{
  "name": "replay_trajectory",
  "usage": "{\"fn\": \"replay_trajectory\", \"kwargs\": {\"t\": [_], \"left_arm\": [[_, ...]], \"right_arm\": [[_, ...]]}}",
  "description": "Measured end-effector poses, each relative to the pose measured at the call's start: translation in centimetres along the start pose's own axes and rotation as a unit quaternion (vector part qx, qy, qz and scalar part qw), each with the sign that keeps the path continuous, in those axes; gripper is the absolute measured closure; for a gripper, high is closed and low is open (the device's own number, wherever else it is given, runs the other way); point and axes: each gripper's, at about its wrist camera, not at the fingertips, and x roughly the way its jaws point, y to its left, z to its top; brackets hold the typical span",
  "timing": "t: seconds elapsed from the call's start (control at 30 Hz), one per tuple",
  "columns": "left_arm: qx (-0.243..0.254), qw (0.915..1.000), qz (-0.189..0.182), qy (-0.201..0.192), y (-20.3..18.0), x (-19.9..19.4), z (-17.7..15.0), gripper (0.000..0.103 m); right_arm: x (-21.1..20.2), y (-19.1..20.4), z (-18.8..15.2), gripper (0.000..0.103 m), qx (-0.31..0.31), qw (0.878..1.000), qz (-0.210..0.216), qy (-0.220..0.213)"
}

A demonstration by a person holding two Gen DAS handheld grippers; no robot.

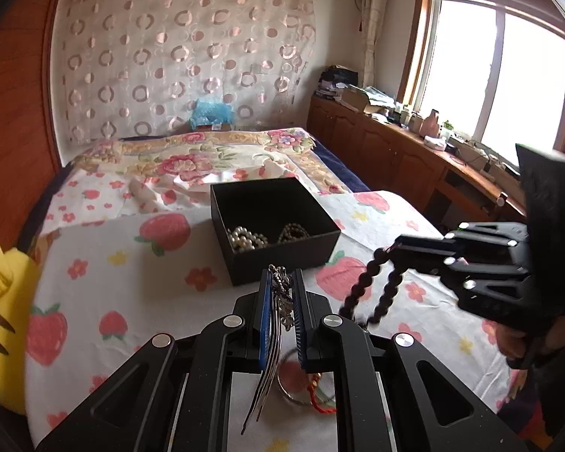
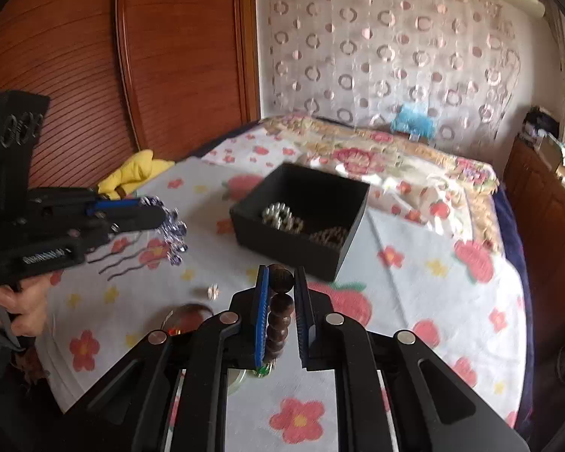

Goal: Organize jewelry
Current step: 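Carry the comb and the bead bracelet over the black box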

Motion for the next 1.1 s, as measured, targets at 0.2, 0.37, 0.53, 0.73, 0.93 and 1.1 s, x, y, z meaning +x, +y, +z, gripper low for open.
{"fn": "replay_trajectory", "kwargs": {"t": [0.2, 0.37, 0.53, 0.73, 0.93, 1.1], "left_arm": [[0.012, 0.9999, 0.007, -0.003, 0.0, 1.0, 1.9, 0.093], [0.014, 0.9999, 0.006, -0.005, 0.1, 2.1, 3.2, 0.093], [0.009, 0.9999, 0.004, -0.003, 0.3, 3.3, 4.9, 0.093], [0.002, 0.9999, -0.010, -0.005, 0.2, 4.9, 7.4, 0.093], [0.004, 0.9999, -0.016, 0.003, -0.3, 7.5, 9.2, 0.093], [0.007, 0.9999, -0.004, 0.014, -0.3, 10.1, 10.0, 0.093]], "right_arm": [[-0.4, -1.5, 2.1, 0.088, 0.004, 1.000, -0.013, -0.015], [-0.5, -2.6, 4.3, 0.088, 0.010, 0.999, -0.030, -0.035], [-0.7, -3.9, 5.5, 0.088, 0.024, 0.998, -0.033, -0.045], [-0.5, -4.8, 6.1, 0.088, 0.024, 0.998, -0.042, -0.046], [0.1, -5.5, 5.9, 0.088, 0.027, 0.998, -0.043, -0.041], [0.5, -6.0, 5.8, 0.088, 0.029, 0.998, -0.044, -0.038]]}}
